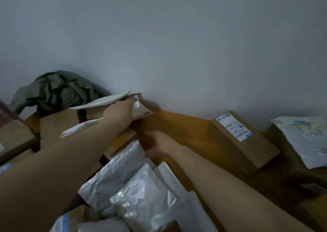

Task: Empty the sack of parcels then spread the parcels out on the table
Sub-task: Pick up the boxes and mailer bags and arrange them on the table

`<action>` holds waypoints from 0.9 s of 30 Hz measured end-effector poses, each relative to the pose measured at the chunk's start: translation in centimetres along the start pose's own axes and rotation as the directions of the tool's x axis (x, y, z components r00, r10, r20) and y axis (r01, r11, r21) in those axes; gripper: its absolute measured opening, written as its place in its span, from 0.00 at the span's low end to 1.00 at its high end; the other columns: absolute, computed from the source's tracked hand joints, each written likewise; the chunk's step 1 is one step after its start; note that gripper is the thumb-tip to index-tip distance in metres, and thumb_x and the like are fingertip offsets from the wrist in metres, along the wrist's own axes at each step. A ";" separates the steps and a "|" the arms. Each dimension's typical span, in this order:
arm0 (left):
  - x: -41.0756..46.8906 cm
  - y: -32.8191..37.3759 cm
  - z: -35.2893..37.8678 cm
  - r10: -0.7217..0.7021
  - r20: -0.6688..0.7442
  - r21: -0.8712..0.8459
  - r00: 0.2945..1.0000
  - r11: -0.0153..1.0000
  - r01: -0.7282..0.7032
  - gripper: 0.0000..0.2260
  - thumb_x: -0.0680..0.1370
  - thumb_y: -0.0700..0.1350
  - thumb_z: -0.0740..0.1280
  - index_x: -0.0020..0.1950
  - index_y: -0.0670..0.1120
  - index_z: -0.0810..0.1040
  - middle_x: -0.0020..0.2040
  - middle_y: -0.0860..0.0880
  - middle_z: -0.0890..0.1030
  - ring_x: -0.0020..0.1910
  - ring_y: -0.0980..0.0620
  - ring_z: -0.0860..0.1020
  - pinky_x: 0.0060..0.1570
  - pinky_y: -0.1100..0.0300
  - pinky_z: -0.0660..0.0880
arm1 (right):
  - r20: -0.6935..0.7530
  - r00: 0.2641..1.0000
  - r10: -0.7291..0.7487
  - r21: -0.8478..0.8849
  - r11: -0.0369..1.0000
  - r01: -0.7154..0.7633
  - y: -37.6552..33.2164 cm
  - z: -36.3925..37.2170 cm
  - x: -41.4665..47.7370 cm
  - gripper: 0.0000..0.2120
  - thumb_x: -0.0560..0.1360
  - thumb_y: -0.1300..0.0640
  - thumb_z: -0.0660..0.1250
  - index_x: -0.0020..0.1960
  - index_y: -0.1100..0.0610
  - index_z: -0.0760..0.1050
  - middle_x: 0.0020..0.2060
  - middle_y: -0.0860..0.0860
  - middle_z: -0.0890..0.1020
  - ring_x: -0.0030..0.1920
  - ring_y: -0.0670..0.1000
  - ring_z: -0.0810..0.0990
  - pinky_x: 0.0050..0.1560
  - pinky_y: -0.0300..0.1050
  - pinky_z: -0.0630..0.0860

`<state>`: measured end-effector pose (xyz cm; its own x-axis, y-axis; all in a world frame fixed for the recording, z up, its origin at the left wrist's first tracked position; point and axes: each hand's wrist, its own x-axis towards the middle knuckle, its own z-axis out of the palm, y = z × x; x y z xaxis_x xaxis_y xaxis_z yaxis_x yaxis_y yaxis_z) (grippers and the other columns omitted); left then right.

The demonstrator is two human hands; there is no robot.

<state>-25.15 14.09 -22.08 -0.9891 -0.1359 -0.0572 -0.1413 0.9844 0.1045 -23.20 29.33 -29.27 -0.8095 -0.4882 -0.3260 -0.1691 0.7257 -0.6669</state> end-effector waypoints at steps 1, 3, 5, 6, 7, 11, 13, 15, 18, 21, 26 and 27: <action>0.0 -1.1 -0.2 -0.007 0.000 0.002 1.000 1.000 0.007 0.12 0.78 0.44 0.63 0.61 0.47 0.72 0.57 0.44 0.77 0.56 0.42 0.77 0.56 0.48 0.75 | 0.013 0.998 -0.067 -0.042 0.997 0.068 -0.9 0.6 0.3 0.39 0.69 0.56 0.75 0.74 0.53 0.60 0.71 0.53 0.66 0.69 0.55 0.67 0.66 0.49 0.68; -0.2 -3.1 -0.4 -0.013 -0.011 0.011 1.000 1.000 0.013 0.11 0.78 0.45 0.62 0.61 0.50 0.74 0.56 0.45 0.78 0.56 0.44 0.77 0.55 0.47 0.75 | 0.006 0.986 -0.169 -0.094 0.981 0.168 -2.1 1.9 1.3 0.38 0.69 0.58 0.74 0.74 0.52 0.60 0.71 0.54 0.67 0.69 0.55 0.67 0.67 0.51 0.68; -0.5 -4.8 -0.1 -0.027 -0.054 -0.002 0.998 1.000 0.027 0.12 0.79 0.45 0.61 0.61 0.51 0.75 0.57 0.46 0.79 0.56 0.44 0.77 0.54 0.47 0.75 | -0.047 0.980 -0.193 -0.029 0.981 0.191 -3.0 2.8 2.3 0.33 0.73 0.59 0.68 0.75 0.51 0.59 0.72 0.53 0.64 0.70 0.54 0.65 0.69 0.50 0.67; -0.6 -5.6 0.1 -0.050 -0.071 -0.017 0.996 0.999 0.049 0.13 0.79 0.44 0.61 0.62 0.51 0.75 0.58 0.46 0.78 0.57 0.43 0.77 0.54 0.47 0.75 | -0.097 0.982 -0.161 0.047 0.985 0.166 -3.5 3.0 2.9 0.29 0.76 0.58 0.64 0.75 0.52 0.59 0.73 0.53 0.63 0.70 0.54 0.65 0.69 0.50 0.66; -0.7 -6.3 0.2 -0.075 -0.078 -0.027 0.994 0.997 0.073 0.13 0.79 0.44 0.61 0.62 0.50 0.75 0.58 0.45 0.78 0.57 0.43 0.77 0.55 0.48 0.74 | -0.141 0.984 -0.111 0.105 0.986 0.127 -3.9 3.2 3.4 0.27 0.77 0.57 0.62 0.74 0.53 0.59 0.73 0.53 0.62 0.70 0.54 0.66 0.68 0.50 0.67; -0.6 -7.9 0.5 -0.147 0.007 -0.042 0.989 0.988 0.147 0.15 0.78 0.41 0.61 0.64 0.46 0.74 0.59 0.44 0.78 0.58 0.43 0.76 0.54 0.50 0.73 | -0.068 0.997 0.042 -0.129 0.990 -0.051 -5.1 4.8 5.4 0.53 0.64 0.38 0.74 0.76 0.53 0.47 0.74 0.58 0.53 0.74 0.60 0.56 0.71 0.58 0.61; -0.7 -8.3 0.8 -0.174 0.031 -0.049 0.984 0.983 0.176 0.16 0.77 0.41 0.62 0.65 0.46 0.72 0.60 0.43 0.77 0.60 0.42 0.75 0.55 0.50 0.72 | 0.006 0.999 0.051 -0.344 0.938 -0.045 -5.6 5.8 5.5 0.63 0.58 0.35 0.76 0.76 0.51 0.39 0.76 0.59 0.44 0.76 0.62 0.45 0.72 0.64 0.54; -0.9 -8.6 1.2 -0.183 0.030 -0.075 0.983 0.980 0.184 0.18 0.77 0.41 0.61 0.67 0.47 0.70 0.61 0.43 0.76 0.61 0.41 0.74 0.56 0.49 0.71 | -0.004 0.998 0.058 -0.394 0.917 -0.055 -5.4 6.0 5.8 0.62 0.58 0.36 0.77 0.76 0.48 0.39 0.74 0.57 0.46 0.74 0.63 0.49 0.69 0.65 0.57; -1.2 -8.5 1.3 -0.165 0.015 -0.115 0.986 0.979 0.166 0.22 0.77 0.41 0.62 0.71 0.50 0.66 0.63 0.43 0.75 0.62 0.41 0.74 0.57 0.48 0.71 | -0.048 0.987 0.152 -0.275 0.948 -0.159 -4.0 4.8 5.9 0.57 0.59 0.37 0.76 0.75 0.44 0.42 0.69 0.55 0.52 0.70 0.63 0.58 0.67 0.61 0.64; -0.9 -8.5 1.5 -0.143 0.051 -0.126 0.988 0.981 0.148 0.26 0.76 0.41 0.64 0.73 0.53 0.64 0.64 0.45 0.75 0.62 0.43 0.74 0.56 0.49 0.73 | -0.021 0.964 0.265 0.047 0.964 -0.263 -2.1 2.4 4.8 0.52 0.63 0.44 0.76 0.75 0.40 0.46 0.71 0.56 0.49 0.71 0.64 0.57 0.69 0.59 0.64; -0.6 -6.1 1.4 -0.105 0.593 0.137 0.799 0.990 0.029 0.26 0.72 0.51 0.70 0.69 0.47 0.71 0.64 0.47 0.73 0.62 0.46 0.72 0.58 0.56 0.69 | -0.074 0.900 0.429 0.492 0.801 -0.341 3.8 -2.3 0.9 0.41 0.62 0.54 0.73 0.72 0.43 0.61 0.73 0.53 0.59 0.69 0.58 0.63 0.66 0.53 0.67; -0.6 -5.1 1.4 -0.125 0.710 0.134 0.693 0.990 0.042 0.33 0.68 0.54 0.73 0.70 0.48 0.69 0.68 0.48 0.70 0.67 0.46 0.68 0.63 0.54 0.67 | -0.071 0.887 0.456 0.539 0.766 -0.351 4.9 -3.1 0.1 0.40 0.62 0.54 0.72 0.72 0.46 0.62 0.70 0.52 0.65 0.66 0.56 0.67 0.61 0.51 0.71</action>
<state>-23.74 9.28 -23.92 -0.6381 -0.1385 -0.7574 -0.1761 0.9839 -0.0316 -25.84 34.32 -30.47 -0.8349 -0.0675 -0.5462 0.4578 0.4657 -0.7573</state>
